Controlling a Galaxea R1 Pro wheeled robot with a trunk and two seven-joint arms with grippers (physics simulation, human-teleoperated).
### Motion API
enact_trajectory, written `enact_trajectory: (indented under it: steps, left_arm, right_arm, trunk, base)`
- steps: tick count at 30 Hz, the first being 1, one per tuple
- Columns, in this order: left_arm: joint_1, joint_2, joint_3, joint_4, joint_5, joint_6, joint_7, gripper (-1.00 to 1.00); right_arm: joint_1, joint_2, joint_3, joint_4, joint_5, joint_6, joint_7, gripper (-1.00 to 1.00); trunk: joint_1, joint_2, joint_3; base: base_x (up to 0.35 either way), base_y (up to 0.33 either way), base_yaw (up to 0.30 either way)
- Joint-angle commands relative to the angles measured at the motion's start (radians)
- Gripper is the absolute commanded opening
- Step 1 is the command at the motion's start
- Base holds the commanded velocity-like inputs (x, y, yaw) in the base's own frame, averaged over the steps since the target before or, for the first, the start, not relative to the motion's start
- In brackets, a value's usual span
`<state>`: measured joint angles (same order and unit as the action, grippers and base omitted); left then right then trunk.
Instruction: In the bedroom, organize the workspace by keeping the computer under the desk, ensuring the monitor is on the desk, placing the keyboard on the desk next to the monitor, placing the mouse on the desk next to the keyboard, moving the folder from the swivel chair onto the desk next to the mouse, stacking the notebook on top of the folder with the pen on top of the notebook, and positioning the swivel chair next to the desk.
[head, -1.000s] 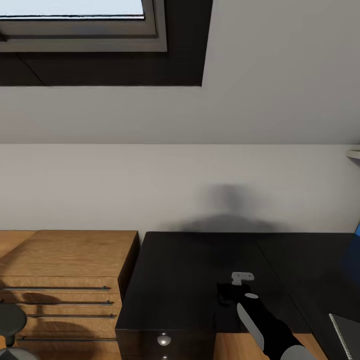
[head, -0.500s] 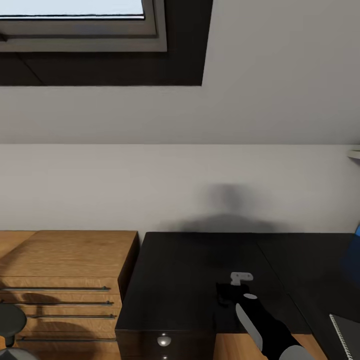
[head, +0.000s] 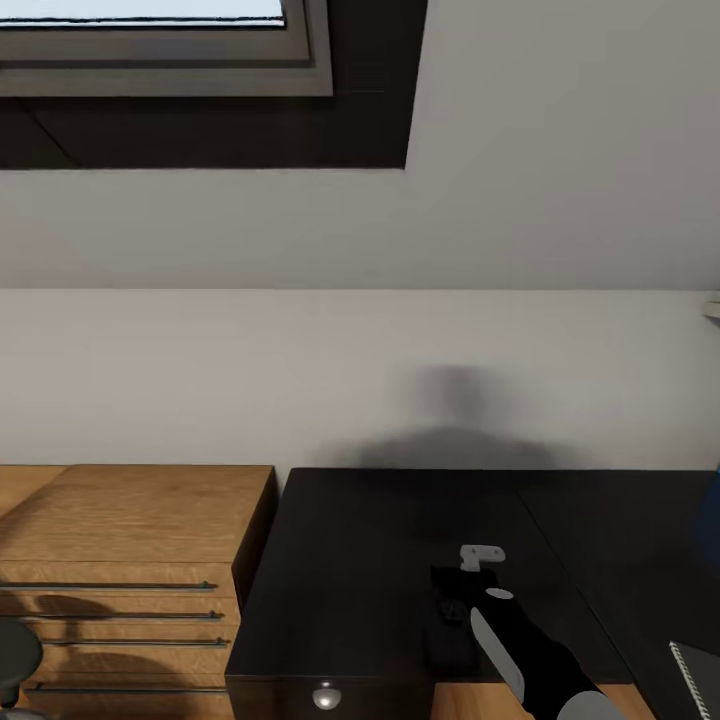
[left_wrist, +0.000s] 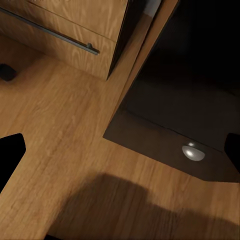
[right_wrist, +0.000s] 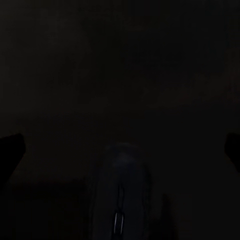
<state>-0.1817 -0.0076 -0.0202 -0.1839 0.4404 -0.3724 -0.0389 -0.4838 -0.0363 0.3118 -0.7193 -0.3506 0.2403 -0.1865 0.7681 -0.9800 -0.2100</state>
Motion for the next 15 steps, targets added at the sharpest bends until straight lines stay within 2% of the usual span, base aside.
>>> enact_trajectory:
  steps: [1, 7, 15]
  left_arm:
    - [0.0, 0.0, -0.002, 0.001, 0.01, -0.003, -0.004, 1.0]
    - [-0.001, 0.0, 0.0, 0.001, 0.01, -0.003, -0.004, 1.0]
    - [-0.001, 0.0, 0.002, 0.0, 0.012, -0.003, -0.004, 1.0]
  right_arm:
    - [-0.001, -0.002, 0.007, -0.002, -0.01, 0.004, -0.01, 1.0]
    - [-0.001, -0.002, 0.007, -0.002, -0.01, 0.004, -0.01, 1.0]
    - [-0.001, -0.001, 0.007, -0.001, -0.01, 0.004, -0.01, 1.0]
  trunk:
    - [0.0, -0.001, -0.001]
    - [0.0, -0.001, -0.001]
    - [0.031, -0.057, -0.026]
  base:
    - [0.005, 0.0, 0.0]
    - [0.002, 0.0, 0.0]
    - [0.0, 0.0, 0.0]
